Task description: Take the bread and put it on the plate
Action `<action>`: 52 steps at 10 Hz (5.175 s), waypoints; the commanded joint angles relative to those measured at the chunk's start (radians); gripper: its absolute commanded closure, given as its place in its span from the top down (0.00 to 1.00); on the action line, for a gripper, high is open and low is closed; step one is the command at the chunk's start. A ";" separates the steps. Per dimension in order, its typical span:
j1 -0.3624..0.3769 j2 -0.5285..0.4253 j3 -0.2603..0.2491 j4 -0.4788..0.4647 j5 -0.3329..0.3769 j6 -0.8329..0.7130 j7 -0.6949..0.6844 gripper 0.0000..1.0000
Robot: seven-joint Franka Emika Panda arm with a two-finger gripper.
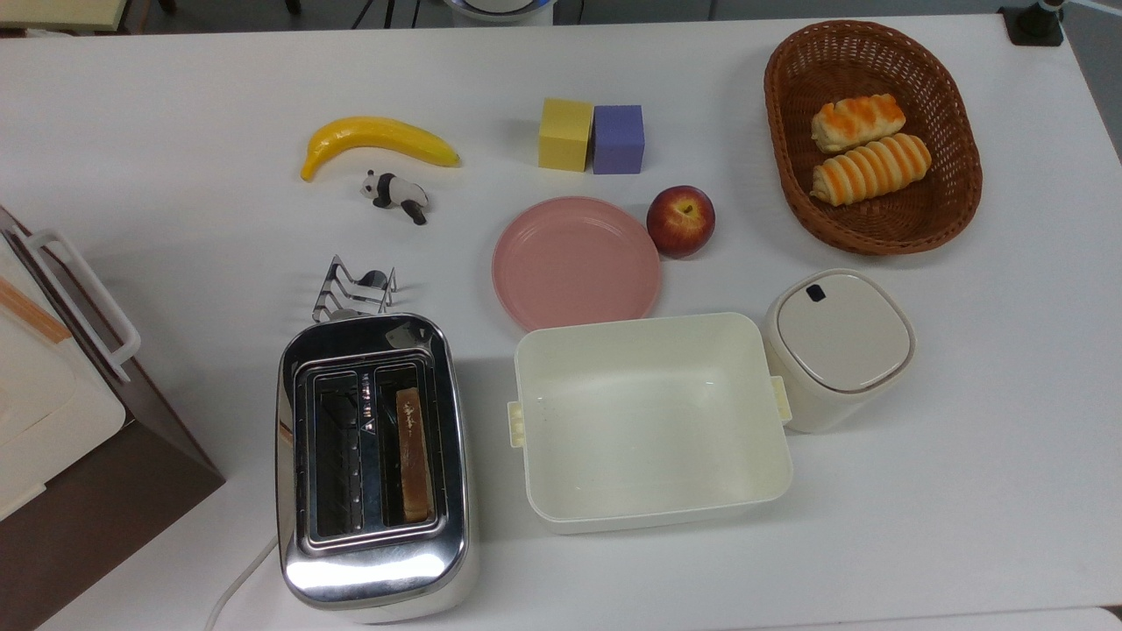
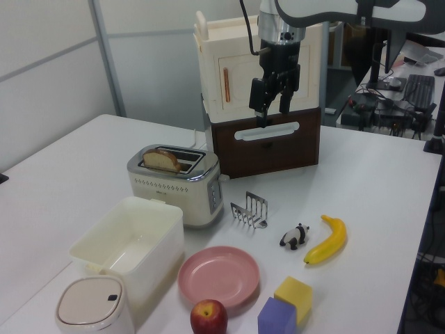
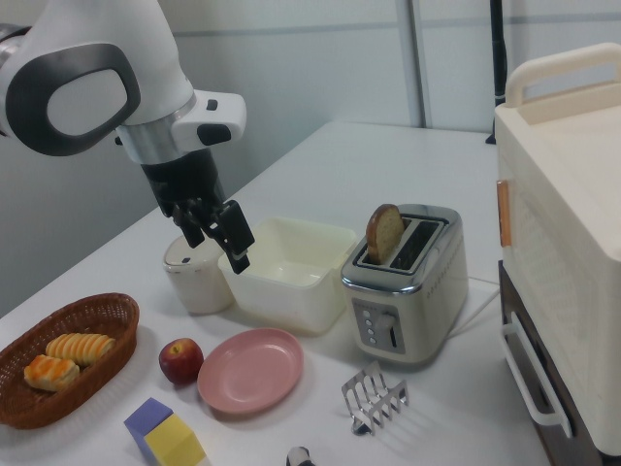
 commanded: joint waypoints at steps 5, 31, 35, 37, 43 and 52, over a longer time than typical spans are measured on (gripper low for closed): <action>0.006 -0.020 -0.012 -0.026 -0.005 -0.012 -0.028 1.00; 0.000 0.566 0.094 0.037 -0.282 1.244 -0.031 1.00; 0.000 0.577 0.095 0.035 -0.282 1.244 -0.029 0.44; 0.000 0.578 0.095 0.034 -0.268 1.245 -0.028 0.00; -0.005 0.557 0.094 0.034 -0.266 1.244 -0.026 0.00; 0.010 0.180 0.097 -0.043 -0.262 0.836 0.100 0.00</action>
